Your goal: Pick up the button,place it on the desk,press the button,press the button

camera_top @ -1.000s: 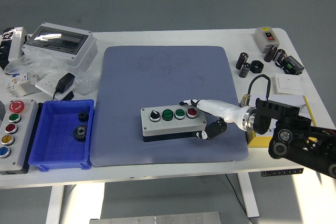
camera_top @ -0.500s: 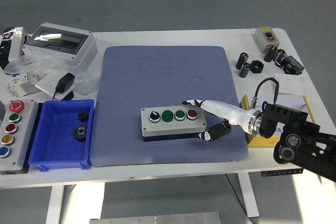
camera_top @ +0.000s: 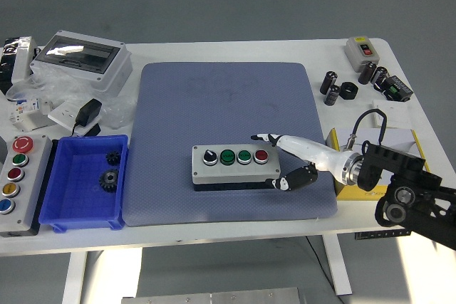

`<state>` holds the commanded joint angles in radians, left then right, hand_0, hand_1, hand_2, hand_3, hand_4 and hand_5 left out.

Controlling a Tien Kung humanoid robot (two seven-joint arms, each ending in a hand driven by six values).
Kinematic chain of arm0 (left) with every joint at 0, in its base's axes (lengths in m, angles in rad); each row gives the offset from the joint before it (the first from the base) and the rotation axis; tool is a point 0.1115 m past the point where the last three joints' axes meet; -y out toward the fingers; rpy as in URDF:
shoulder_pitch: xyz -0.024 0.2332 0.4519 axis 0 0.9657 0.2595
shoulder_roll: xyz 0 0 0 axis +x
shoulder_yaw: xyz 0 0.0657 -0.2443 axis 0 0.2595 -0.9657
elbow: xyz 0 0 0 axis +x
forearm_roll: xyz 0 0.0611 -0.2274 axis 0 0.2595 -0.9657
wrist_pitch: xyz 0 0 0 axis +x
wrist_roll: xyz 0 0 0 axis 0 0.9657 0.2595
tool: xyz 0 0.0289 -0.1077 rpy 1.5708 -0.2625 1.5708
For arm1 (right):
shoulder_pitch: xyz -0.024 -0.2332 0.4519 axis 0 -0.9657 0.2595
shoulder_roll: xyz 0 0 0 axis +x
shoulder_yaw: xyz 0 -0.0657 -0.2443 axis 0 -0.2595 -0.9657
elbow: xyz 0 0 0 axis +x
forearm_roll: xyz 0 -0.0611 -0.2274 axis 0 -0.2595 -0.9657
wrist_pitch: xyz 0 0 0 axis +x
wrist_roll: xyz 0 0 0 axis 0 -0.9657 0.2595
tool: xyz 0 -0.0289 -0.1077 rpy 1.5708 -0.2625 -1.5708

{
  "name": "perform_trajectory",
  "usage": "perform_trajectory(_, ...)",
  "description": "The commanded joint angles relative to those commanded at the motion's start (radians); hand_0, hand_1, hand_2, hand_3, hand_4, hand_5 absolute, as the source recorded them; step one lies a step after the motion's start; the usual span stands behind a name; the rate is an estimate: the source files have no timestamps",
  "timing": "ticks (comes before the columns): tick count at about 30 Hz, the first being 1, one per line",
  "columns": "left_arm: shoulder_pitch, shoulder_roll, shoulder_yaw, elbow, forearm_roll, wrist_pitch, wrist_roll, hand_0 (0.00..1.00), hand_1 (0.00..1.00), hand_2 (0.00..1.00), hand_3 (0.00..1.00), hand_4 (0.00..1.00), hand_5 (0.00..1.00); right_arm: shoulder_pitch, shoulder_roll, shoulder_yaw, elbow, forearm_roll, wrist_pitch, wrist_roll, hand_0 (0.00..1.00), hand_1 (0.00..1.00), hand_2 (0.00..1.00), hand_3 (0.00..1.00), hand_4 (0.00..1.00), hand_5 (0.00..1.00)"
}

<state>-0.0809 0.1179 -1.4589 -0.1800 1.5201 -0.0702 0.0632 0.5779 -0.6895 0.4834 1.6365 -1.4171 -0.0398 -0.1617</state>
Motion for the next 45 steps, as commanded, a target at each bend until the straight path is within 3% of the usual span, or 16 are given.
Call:
perform_trajectory(2, 0.003, 0.0, 0.003, 0.0, -0.008, 0.002, 0.0, 0.628, 0.613, 0.568, 0.611, 0.816, 0.197, -0.021, -0.032, 0.042, 0.041, -0.049, -0.036, -0.035, 0.93, 0.985, 0.998, 0.998, 0.707, 0.115)
perform_trajectory(6, 0.012, 0.002, -0.001, 0.0, -0.016, 0.005, 0.002, 0.628, 0.613, 0.567, 0.609, 0.813, 0.196, -0.027, -0.092, 0.113, 0.127, -0.129, -0.028, -0.102, 0.915, 0.984, 0.998, 0.998, 0.699, 0.127)
perform_trajectory(9, 0.016, 0.003, -0.006, 0.0, -0.013, 0.005, 0.004, 0.627, 0.613, 0.568, 0.609, 0.809, 0.195, -0.003, -0.12, 0.138, 0.142, -0.13, 0.019, -0.144, 0.911, 0.984, 0.998, 0.998, 0.701, 0.123)
perform_trajectory(14, 0.014, 0.006, -0.012, 0.0, -0.001, 0.003, 0.005, 0.627, 0.613, 0.568, 0.609, 0.809, 0.195, 0.067, -0.14, 0.135, 0.142, -0.022, 0.143, -0.229, 0.911, 0.984, 0.998, 0.998, 0.701, 0.123)
perform_trajectory(15, 0.014, 0.006, -0.013, 0.0, 0.001, 0.003, 0.005, 0.627, 0.613, 0.568, 0.609, 0.807, 0.194, 0.079, -0.14, 0.129, 0.142, -0.001, 0.166, -0.241, 0.586, 0.667, 0.63, 0.998, 0.733, 0.09)
perform_trajectory(20, 0.013, 0.007, -0.015, 0.0, 0.005, 0.004, 0.01, 0.627, 0.613, 0.568, 0.609, 0.807, 0.194, 0.12, -0.127, 0.103, 0.142, 0.108, 0.273, -0.271, 0.586, 0.667, 0.63, 0.998, 0.733, 0.09)
perform_trajectory(21, 0.013, 0.007, -0.016, 0.0, 0.006, 0.004, 0.011, 0.627, 0.613, 0.568, 0.609, 0.806, 0.194, 0.127, -0.122, 0.099, 0.142, 0.125, 0.285, -0.272, 0.097, 0.25, 0.285, 0.819, 0.492, 0.002)
perform_trajectory(26, 0.012, 0.006, -0.02, 0.0, 0.013, 0.004, 0.016, 0.627, 0.613, 0.568, 0.609, 0.806, 0.194, 0.15, -0.083, 0.092, 0.142, 0.17, 0.295, -0.258, 0.097, 0.25, 0.285, 0.819, 0.492, 0.002)
perform_trajectory(27, 0.012, 0.006, -0.02, 0.0, 0.013, 0.004, 0.016, 0.627, 0.613, 0.569, 0.609, 0.806, 0.194, 0.153, -0.07, 0.093, 0.142, 0.175, 0.292, -0.254, 0.002, 0.112, 0.206, 0.817, 0.555, 0.002)
perform_trajectory(38, 0.011, 0.004, -0.023, 0.0, 0.016, 0.003, 0.018, 0.626, 0.613, 0.569, 0.611, 0.808, 0.196, 0.156, 0.017, 0.055, 0.142, 0.164, 0.262, -0.244, 0.002, 0.089, 0.193, 0.807, 0.588, 0.002)
perform_trajectory(45, 0.008, 0.004, -0.021, 0.0, 0.017, 0.002, 0.014, 0.626, 0.613, 0.57, 0.607, 0.807, 0.196, 0.148, 0.066, 0.013, 0.099, 0.139, 0.233, -0.239, 0.002, 0.081, 0.187, 0.782, 0.575, 0.002)
